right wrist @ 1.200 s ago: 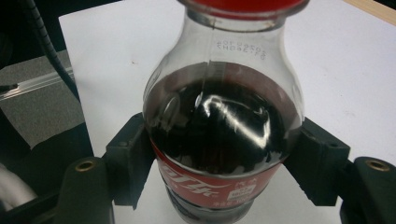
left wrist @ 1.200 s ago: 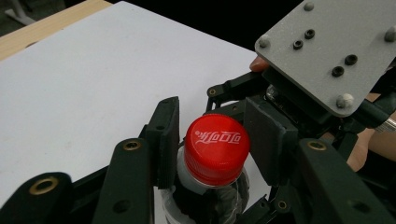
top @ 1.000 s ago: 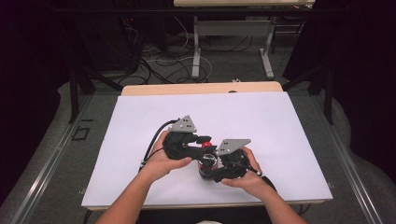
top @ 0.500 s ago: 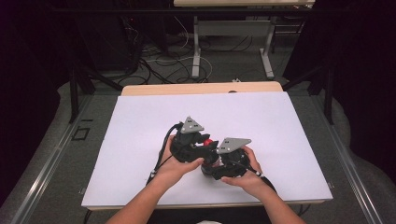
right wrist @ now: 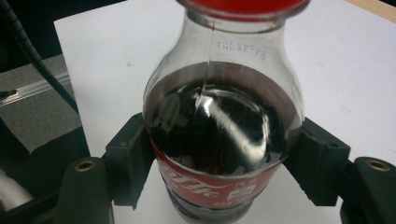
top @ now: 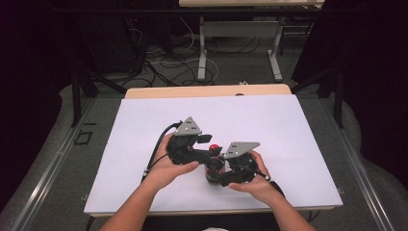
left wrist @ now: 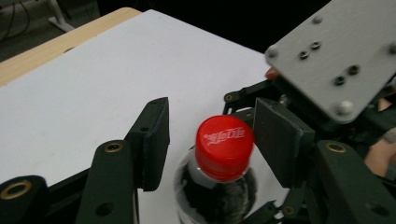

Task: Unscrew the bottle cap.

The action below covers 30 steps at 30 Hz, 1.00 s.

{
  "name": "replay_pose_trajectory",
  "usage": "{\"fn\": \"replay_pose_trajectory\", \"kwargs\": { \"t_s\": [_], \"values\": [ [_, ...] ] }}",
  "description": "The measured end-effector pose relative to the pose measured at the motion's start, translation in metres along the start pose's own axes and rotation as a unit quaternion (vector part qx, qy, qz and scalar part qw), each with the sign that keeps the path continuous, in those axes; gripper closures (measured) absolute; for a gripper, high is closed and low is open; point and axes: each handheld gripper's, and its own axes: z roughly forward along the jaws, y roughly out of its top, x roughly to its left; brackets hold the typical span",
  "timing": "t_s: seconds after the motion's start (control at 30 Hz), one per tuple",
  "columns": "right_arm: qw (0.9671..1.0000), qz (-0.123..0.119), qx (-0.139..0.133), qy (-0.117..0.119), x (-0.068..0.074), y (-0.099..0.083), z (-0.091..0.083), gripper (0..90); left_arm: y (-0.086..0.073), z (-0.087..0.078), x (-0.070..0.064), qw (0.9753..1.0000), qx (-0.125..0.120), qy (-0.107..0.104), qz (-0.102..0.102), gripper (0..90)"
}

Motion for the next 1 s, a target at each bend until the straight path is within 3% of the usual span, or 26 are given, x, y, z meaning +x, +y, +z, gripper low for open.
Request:
{"fn": "replay_pose_trajectory", "kwargs": {
  "t_s": [0.07,0.17,0.37,0.47,0.7,0.77,0.8,0.9,0.93,1.0],
  "values": [
    [0.9999,-0.012,-0.003,-0.002,0.0,0.0,0.0,29.8,-0.001,0.0,0.002,0.9999,0.0,-0.01,0.002,46.5],
    [1.0,-0.001,0.002,-0.002,0.001,0.0,0.0,29.8,-0.002,0.002,0.003,0.9999,-0.006,-0.012,-0.001,47.0],
    [1.0,-0.006,0.007,-0.001,0.002,0.0,0.001,29.8,-0.001,0.008,0.005,0.9989,0.0,-0.047,0.008,58.5],
    [1.0,-0.006,0.007,-0.001,0.003,0.0,0.001,29.8,-0.001,0.009,0.005,0.9989,-0.001,-0.047,0.004,61.8],
    [0.9999,-0.004,0.008,-0.015,0.002,0.0,0.001,29.8,0.001,0.011,-0.003,0.9995,0.001,-0.005,-0.03,62.8],
    [0.9998,-0.002,0.007,-0.018,0.003,-0.001,0.002,29.8,0.001,0.012,-0.009,0.9984,0.0,0.024,-0.052,62.8],
    [0.9998,-0.004,0.008,-0.02,0.003,-0.001,0.002,29.8,0.002,0.013,-0.01,0.9982,-0.001,0.032,-0.05,62.7],
    [0.9997,-0.007,0.008,-0.021,0.002,-0.001,0.002,29.8,0.002,0.014,-0.012,0.9978,0.009,0.037,-0.054,58.2],
    [0.9998,-0.003,0.008,-0.02,0.002,-0.001,0.001,29.8,0.003,0.013,-0.01,0.9983,0.0,0.026,-0.052,53.8],
    [0.9998,-0.005,0.006,-0.016,0.001,-0.001,0.0,29.8,0.003,0.012,-0.01,0.9983,-0.006,0.022,-0.054,49.0]
  ]
}}
